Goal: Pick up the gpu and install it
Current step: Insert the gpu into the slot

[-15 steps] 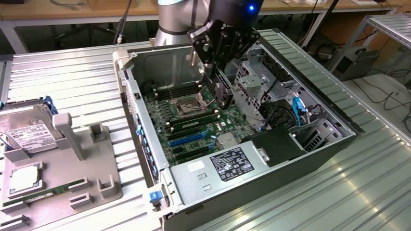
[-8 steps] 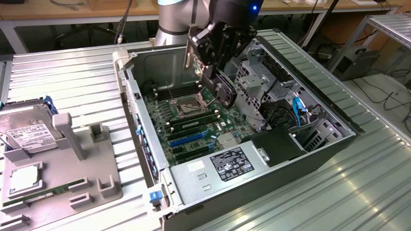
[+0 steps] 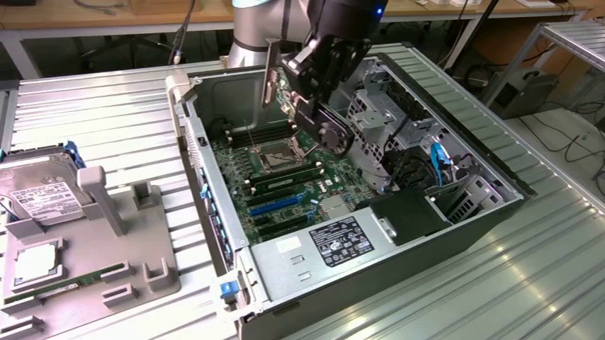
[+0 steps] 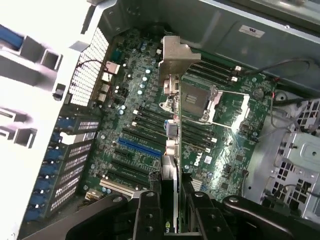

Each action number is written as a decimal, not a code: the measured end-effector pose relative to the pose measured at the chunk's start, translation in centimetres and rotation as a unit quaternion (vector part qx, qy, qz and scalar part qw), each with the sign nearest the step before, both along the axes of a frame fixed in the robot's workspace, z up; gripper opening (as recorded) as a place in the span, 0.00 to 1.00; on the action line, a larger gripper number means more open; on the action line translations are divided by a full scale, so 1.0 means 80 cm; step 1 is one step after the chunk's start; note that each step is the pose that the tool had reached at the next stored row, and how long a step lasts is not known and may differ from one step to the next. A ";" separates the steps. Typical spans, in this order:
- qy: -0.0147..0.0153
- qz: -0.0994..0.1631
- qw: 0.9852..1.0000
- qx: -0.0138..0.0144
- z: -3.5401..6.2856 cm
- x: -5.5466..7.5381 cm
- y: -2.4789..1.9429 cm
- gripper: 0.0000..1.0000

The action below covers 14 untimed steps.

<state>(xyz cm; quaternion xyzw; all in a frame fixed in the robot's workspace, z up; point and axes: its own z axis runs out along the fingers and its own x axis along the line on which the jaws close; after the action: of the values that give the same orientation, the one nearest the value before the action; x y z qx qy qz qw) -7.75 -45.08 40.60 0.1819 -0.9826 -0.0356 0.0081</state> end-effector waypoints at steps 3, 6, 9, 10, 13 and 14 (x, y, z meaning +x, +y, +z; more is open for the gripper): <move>-0.001 0.038 0.999 0.000 0.000 0.000 0.0000 0.26; -0.003 0.067 0.998 0.000 -0.001 0.000 0.0000 0.26; -0.005 0.097 0.995 0.000 -0.001 0.000 0.0000 0.26; -0.007 0.112 0.994 0.000 -0.001 0.000 0.0000 0.26; -0.009 0.143 0.990 0.000 -0.002 0.000 0.0000 0.26; -0.010 0.155 0.988 0.000 -0.002 0.000 0.0000 0.26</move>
<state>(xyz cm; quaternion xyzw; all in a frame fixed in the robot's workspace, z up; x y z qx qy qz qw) -7.75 -45.08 40.40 0.3322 -0.9427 -0.0320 0.0040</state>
